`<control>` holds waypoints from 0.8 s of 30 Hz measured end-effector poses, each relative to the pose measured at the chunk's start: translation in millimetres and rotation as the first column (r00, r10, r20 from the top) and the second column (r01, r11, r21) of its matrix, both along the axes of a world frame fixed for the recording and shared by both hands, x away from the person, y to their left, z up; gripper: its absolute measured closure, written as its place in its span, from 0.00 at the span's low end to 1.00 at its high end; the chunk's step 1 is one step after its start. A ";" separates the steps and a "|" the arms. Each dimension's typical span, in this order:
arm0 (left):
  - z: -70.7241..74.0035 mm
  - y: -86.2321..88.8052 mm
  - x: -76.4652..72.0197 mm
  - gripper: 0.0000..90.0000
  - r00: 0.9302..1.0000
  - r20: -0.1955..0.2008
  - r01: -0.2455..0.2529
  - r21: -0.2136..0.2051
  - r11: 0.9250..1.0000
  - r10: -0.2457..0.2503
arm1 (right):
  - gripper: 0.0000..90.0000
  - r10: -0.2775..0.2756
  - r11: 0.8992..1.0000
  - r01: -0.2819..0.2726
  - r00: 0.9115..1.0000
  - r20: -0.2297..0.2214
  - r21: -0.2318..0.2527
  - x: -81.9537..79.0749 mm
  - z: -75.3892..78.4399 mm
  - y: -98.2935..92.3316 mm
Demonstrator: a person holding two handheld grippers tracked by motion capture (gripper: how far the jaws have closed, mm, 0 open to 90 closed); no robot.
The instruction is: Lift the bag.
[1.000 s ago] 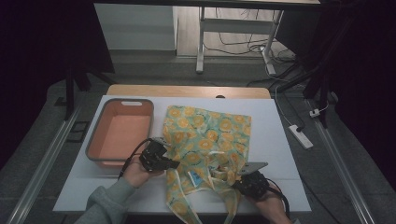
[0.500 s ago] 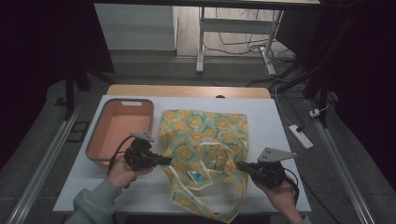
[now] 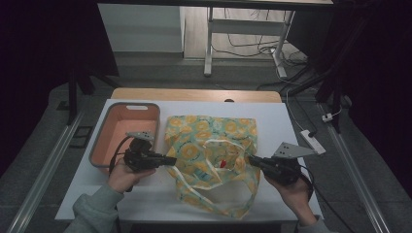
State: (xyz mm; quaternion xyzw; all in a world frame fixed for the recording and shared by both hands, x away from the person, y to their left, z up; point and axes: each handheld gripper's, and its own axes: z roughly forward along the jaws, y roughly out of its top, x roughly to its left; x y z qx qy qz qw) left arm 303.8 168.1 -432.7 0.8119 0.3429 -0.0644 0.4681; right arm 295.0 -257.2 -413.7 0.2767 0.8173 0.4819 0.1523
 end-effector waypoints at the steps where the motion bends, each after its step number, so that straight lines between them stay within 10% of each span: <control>1: 1.9 0.5 -0.3 0.98 1.000 0.006 0.000 -0.003 1.000 0.000 | 0.99 -0.001 1.000 0.001 1.000 0.004 0.007 0.2 2.6 -0.5; 24: 49.7 14.7 0.5 0.99 0.990 0.132 -0.026 -0.118 0.993 0.042 | 1.00 -0.044 0.991 0.026 0.989 0.141 0.131 13.3 69.7 -5.6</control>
